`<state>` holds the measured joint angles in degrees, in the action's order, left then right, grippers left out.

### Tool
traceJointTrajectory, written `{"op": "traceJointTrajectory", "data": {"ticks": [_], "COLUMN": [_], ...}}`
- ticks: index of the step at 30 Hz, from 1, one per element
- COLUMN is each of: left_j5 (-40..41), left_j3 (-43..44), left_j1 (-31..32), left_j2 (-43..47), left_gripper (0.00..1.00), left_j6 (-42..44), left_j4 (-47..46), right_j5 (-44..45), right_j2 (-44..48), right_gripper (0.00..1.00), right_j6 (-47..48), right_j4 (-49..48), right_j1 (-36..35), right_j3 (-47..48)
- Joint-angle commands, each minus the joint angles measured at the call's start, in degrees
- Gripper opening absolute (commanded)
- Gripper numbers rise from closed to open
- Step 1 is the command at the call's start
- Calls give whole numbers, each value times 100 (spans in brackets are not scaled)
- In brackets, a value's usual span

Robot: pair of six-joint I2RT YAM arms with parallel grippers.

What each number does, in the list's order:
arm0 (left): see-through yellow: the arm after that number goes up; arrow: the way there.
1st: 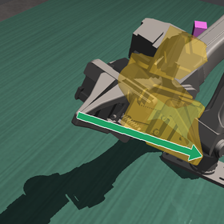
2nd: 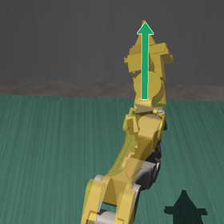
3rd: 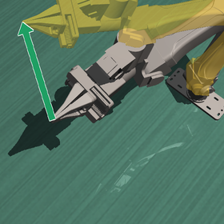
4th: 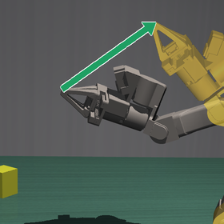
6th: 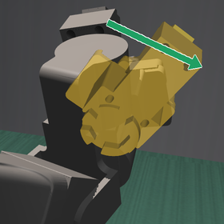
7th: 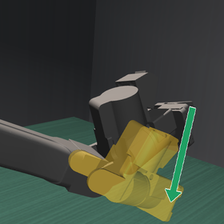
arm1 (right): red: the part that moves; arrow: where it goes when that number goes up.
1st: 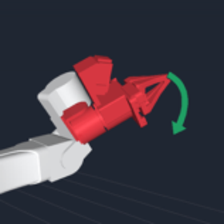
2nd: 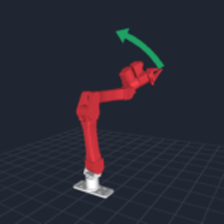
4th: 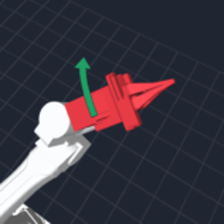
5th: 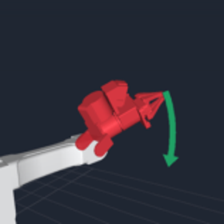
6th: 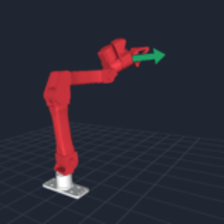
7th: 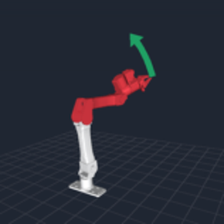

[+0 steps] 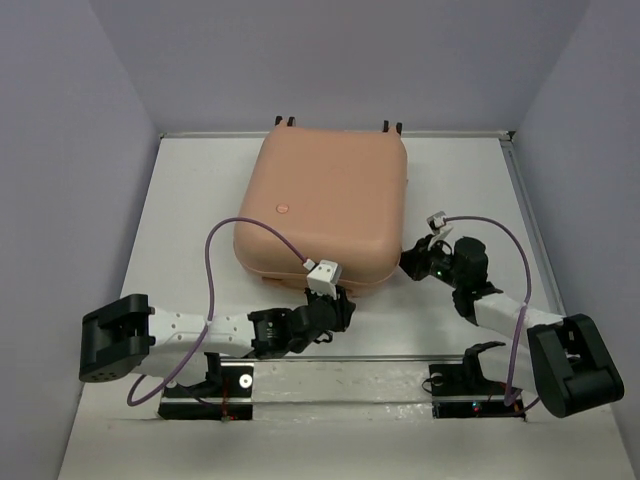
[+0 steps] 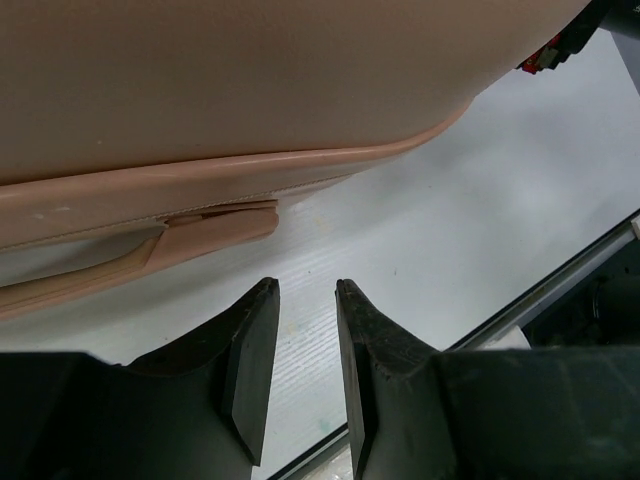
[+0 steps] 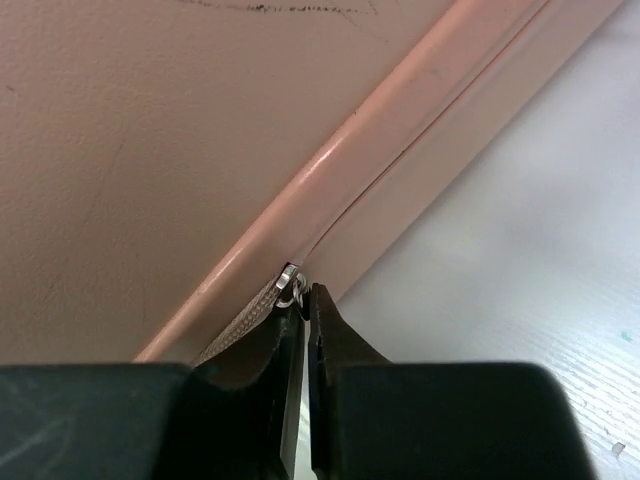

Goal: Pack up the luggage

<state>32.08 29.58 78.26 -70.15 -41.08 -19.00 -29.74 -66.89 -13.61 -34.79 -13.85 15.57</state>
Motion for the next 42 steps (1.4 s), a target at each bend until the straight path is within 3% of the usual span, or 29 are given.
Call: {"op": "traceJointTrajectory", "data": {"ticks": [1,6,9,14,19,25,32,35,39,42], "left_j5": [457,738,940,967,959,879,853,862,757,748], "left_j3": [205,337,452,583,584,575,698,733,707,637], "left_j1": [-21,-82,-179,-530,-768,-1058,-1146,-1251,-1348,-1340], "left_j2": [-25,-78,-113,-166,-148,-166,-113,9,89,202], "left_gripper": [40,41,41,42,42,42,42,42,43,43], "left_j6": [12,-40,-5,126,302,487,706,803,812,681], "left_j4": [-139,-139,-156,-314,-472,-683,-789,-763,-754,-710], "right_j5": [-156,-32,388,1277,1664,2444,3543,3860,4370,5090], "right_j2": [80,501,1010,1643,1925,1917,1155,671,362,728], "right_gripper": [7,7,7,7,7,7,7,7,7,7], "right_j6": [-115,-449,-661,-1231,-1838,-2277,-3068,-3402,-3762,-3895], "right_j4": [-1337,-970,-31,1812,2792,3977,4296,4357,4428,4489], "right_j1": [-39,-118,-425,-1374,-2270,-4062,-6407,-6998,-7343,-7343], "right_j3": [-45,-220,-265,-72,-28,139,709,1000,1272,1264]}}
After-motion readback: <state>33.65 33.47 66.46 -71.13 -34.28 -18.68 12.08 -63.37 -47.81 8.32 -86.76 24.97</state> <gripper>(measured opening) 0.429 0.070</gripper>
